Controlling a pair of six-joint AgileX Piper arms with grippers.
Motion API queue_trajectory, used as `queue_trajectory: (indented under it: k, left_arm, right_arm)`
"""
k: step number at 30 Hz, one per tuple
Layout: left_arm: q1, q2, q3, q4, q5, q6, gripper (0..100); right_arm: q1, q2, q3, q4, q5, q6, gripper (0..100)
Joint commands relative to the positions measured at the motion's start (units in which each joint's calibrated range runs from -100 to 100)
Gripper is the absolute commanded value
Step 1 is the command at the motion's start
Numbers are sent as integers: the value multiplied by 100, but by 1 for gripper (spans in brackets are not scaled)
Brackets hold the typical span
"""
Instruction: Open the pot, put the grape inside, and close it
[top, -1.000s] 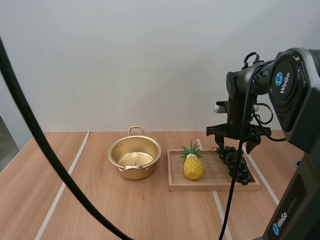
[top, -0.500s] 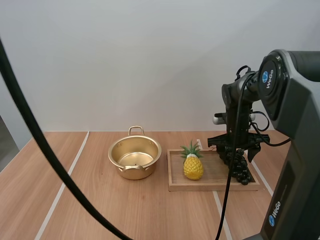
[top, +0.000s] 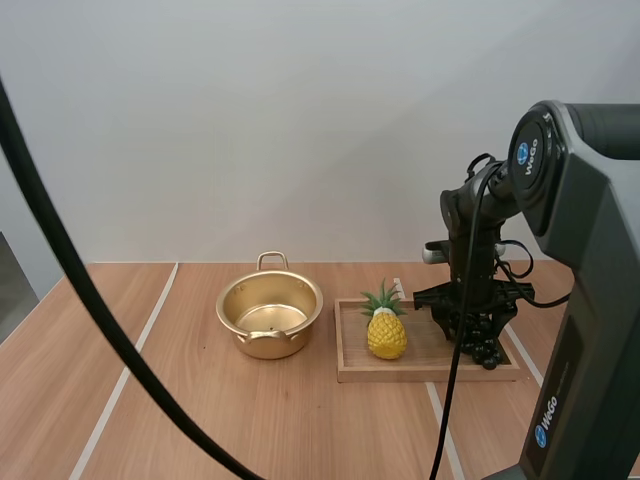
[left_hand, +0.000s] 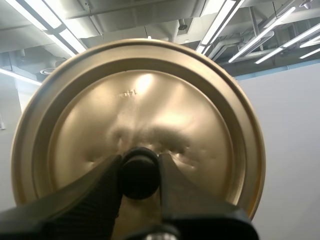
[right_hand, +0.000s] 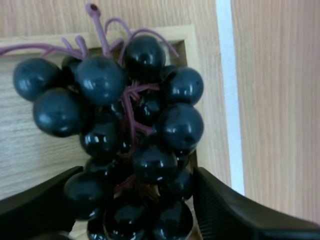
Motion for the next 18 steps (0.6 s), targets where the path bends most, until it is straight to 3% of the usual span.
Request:
queue_trajectory:
  k: [1, 2, 18]
  left_arm:
    - [-15, 32, -28, 65, -117, -23, 0]
    - [-15, 32, -28, 65, -117, -23, 0]
    - [-15, 32, -28, 65, 25, -15, 0]
  right_arm:
    - [-16, -71, 24, -213, 302, 103, 7]
    - [-16, -104, 24, -270, 346, 240, 0]
    - [-16, -1460, 1, -394, 10, 98, 0]
